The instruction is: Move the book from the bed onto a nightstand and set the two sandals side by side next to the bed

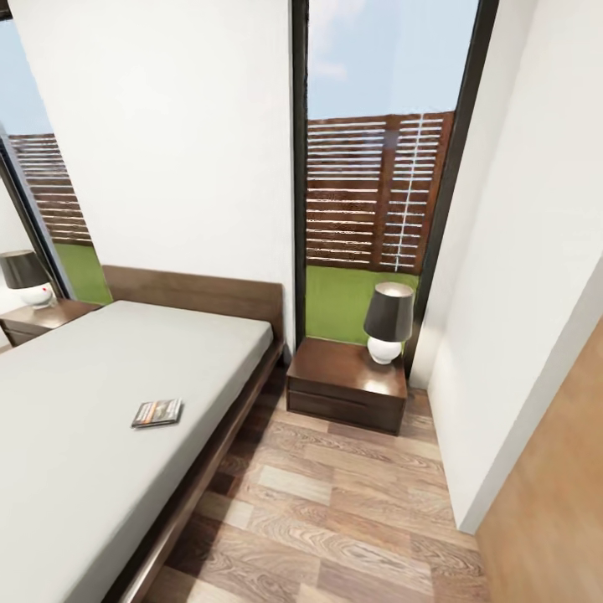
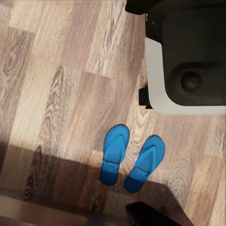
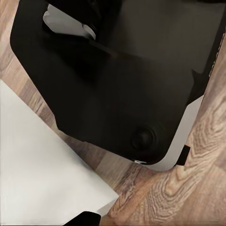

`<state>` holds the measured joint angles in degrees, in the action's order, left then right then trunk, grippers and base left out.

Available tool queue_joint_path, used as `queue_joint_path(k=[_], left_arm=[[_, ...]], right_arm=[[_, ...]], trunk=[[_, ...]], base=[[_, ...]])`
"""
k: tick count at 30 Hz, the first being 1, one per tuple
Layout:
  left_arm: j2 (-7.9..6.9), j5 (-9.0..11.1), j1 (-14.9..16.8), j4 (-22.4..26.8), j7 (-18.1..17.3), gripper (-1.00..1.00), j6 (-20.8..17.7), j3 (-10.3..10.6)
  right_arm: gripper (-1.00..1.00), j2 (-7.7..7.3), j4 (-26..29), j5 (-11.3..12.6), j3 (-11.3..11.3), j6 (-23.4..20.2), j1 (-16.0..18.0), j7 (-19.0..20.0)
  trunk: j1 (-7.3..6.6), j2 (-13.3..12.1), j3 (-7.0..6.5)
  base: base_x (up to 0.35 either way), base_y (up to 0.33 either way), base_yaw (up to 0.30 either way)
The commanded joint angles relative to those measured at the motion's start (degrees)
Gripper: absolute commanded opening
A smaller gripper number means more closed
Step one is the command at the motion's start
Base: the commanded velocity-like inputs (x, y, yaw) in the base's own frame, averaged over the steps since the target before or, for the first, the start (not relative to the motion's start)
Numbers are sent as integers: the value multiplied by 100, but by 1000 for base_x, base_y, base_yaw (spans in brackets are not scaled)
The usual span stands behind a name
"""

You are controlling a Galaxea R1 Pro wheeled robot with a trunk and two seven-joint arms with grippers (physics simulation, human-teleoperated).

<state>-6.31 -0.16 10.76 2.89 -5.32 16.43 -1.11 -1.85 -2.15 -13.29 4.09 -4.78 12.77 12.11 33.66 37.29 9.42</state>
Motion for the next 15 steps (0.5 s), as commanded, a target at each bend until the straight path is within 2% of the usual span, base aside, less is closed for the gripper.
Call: queue_joint_path(k=[1, 8, 15], left_arm=[[-1, -1, 5, -5, -23, 100, 18, -9], [-1, -1, 5, -7, -22, 100, 18, 1], [-1, -1, 5, -2, -23, 100, 20, 5]], right_arm=[[100, 0, -5, -7, 39, -6, 7, 19], [100, 1, -5, -7, 39, -6, 6, 19], [100, 1, -5, -7, 39, -6, 6, 19]], trunk=[[4, 7, 9], [4, 7, 9], [4, 7, 9]], base=[[195, -94, -1], [205, -113, -1], [251, -48, 0]])
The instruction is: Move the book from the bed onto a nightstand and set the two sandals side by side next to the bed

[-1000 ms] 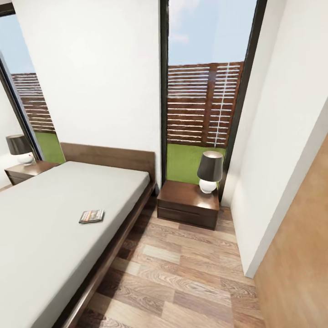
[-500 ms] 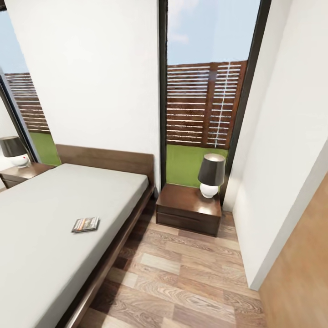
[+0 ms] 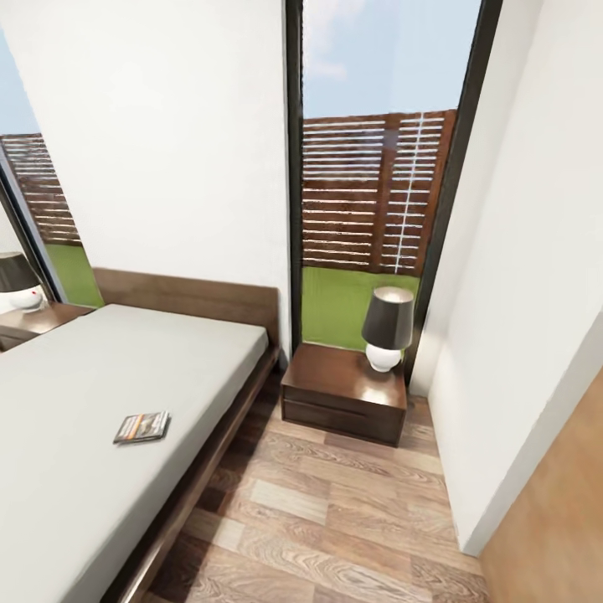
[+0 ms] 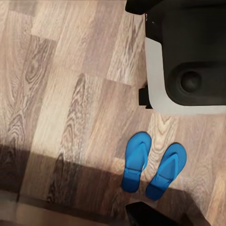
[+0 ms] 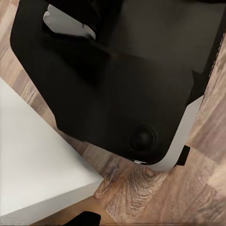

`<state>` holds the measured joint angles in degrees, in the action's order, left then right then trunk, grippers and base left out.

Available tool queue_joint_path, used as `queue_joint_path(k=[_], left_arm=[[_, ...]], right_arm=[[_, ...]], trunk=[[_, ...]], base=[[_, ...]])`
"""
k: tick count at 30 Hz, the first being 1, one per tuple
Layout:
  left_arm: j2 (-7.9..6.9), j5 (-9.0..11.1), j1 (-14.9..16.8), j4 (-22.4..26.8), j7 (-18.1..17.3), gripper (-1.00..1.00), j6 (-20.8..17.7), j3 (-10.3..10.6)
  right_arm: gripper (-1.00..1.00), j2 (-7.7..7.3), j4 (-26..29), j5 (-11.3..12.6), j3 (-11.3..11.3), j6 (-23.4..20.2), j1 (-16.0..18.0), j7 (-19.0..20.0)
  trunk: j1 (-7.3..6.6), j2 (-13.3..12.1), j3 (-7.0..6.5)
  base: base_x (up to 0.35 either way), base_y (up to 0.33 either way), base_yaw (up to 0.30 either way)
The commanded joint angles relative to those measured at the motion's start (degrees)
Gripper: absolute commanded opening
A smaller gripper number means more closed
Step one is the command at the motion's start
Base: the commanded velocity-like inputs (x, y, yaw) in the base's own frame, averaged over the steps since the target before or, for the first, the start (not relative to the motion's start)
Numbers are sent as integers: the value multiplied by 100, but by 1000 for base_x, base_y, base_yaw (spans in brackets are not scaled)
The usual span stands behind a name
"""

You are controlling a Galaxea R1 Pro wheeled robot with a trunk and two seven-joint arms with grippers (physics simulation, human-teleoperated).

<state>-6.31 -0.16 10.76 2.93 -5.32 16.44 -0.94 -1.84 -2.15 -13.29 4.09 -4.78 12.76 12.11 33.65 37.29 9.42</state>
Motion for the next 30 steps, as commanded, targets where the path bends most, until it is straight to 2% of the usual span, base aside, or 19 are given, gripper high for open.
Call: queue_joint_path(k=[1, 30], left_arm=[[-1, -1, 5, -5, -22, 100, 20, -10], [-1, -1, 5, -3, -22, 100, 25, -10]], right_arm=[[100, -1, -5, -7, 39, -6, 7, 19], [100, 1, -5, -7, 40, -6, 7, 19]], trunk=[[4, 7, 9], [4, 7, 9]], base=[[258, -83, 0], [258, -52, 0]])
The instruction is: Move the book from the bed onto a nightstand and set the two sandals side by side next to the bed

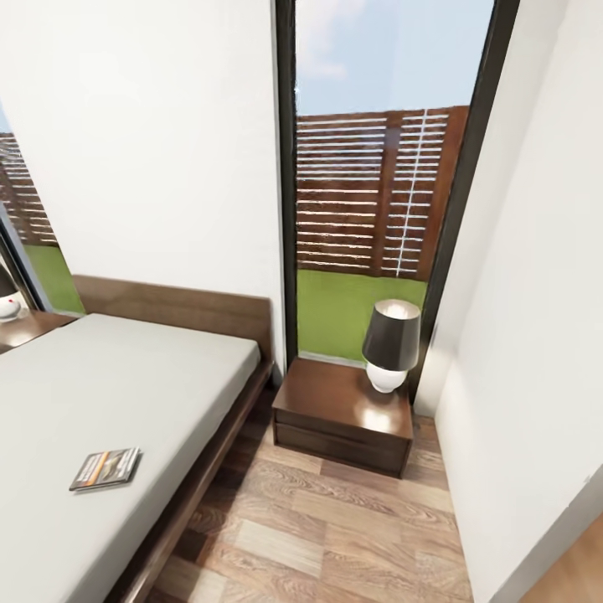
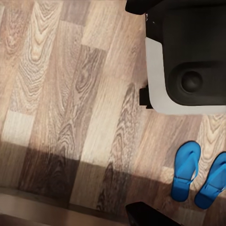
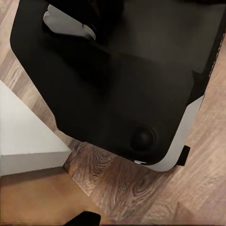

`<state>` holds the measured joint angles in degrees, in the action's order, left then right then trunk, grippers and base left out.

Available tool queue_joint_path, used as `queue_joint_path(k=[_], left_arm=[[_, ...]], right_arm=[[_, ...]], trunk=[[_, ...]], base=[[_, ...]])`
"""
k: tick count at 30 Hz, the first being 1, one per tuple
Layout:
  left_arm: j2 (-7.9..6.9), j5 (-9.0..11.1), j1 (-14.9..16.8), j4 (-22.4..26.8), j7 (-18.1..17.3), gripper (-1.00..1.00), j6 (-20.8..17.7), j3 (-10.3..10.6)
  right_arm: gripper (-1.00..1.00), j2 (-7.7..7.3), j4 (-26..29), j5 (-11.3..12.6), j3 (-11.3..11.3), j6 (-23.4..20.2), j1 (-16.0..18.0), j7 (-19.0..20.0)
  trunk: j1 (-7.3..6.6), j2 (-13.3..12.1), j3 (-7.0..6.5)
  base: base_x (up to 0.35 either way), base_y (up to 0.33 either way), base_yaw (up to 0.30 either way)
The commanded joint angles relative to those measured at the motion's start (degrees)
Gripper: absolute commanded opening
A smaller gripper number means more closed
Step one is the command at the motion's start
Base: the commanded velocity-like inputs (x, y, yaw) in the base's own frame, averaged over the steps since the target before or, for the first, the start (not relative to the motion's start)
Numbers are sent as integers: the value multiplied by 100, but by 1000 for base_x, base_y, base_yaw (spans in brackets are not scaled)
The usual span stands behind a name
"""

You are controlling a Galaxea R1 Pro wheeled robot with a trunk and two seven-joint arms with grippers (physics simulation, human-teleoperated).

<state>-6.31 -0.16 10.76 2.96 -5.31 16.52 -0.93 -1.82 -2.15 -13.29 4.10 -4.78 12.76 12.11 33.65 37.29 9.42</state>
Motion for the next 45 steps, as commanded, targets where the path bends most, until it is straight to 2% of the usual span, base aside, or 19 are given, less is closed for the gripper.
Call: queue_joint_path(k=[1, 16, 45], left_arm=[[-1, -1, 5, -6, -23, 100, 18, -12], [-1, -1, 5, -6, -23, 100, 18, -11], [-1, -1, 5, -6, -14, 100, 18, -12]], right_arm=[[100, 1, -5, -7, 39, -6, 7, 19], [100, 11, -5, -7, 39, -6, 7, 19], [100, 50, -5, -7, 39, -6, 7, 19]], trunk=[[4, 7, 9], [4, 7, 9], [4, 7, 9]], base=[[250, -28, 0], [236, -15, 51], [157, -121, 273]])
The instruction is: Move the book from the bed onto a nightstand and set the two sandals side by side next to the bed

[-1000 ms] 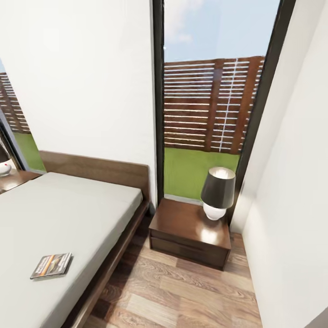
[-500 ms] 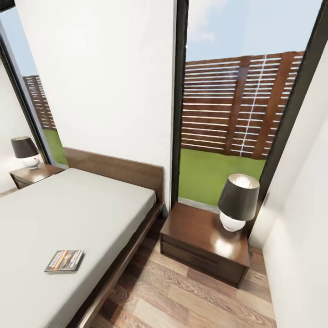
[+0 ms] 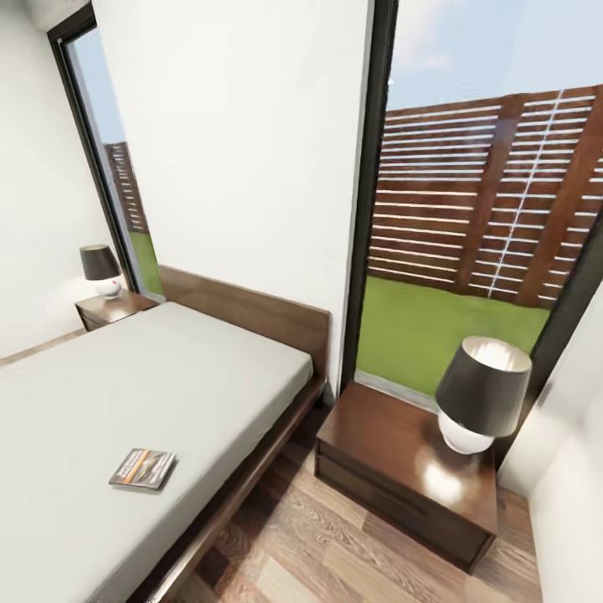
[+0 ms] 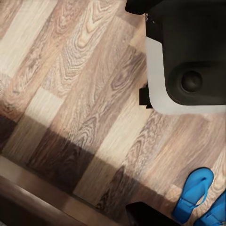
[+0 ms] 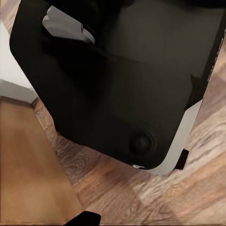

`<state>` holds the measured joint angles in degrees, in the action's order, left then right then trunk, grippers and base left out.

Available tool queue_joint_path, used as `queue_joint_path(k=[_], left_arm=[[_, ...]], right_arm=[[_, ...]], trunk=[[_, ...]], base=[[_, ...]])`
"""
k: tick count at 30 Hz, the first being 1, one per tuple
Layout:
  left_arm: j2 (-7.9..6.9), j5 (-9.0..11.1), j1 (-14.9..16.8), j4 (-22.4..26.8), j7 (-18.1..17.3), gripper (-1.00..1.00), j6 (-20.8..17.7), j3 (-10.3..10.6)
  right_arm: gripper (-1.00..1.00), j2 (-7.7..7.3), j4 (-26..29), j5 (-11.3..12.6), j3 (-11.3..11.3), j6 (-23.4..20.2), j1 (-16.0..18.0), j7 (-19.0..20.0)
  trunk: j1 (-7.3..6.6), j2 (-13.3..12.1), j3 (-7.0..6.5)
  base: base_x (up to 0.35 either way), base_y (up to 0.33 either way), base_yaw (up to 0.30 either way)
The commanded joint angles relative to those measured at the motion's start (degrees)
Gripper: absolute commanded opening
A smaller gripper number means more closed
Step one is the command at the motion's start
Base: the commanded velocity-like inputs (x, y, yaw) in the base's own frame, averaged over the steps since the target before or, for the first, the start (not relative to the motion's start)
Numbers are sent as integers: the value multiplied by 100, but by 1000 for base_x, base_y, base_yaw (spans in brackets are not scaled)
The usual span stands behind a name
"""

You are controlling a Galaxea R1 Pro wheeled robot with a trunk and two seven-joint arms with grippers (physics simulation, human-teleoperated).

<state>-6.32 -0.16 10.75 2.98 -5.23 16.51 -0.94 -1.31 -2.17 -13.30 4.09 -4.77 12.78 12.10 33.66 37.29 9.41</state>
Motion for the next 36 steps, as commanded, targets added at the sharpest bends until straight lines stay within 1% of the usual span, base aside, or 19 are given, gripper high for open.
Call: queue_joint_path(k=[1, 36], left_arm=[[-1, -1, 6, -8, -22, 100, 19, -11], [-1, 8, 6, -8, -22, 100, 19, -7]], right_arm=[[100, -1, -3, -6, 39, -6, 6, 20], [100, -1, -3, -6, 41, -5, 6, 20]], trunk=[[3, 7, 9], [3, 7, 9]], base=[[143, -163, 287], [146, -165, 287]])
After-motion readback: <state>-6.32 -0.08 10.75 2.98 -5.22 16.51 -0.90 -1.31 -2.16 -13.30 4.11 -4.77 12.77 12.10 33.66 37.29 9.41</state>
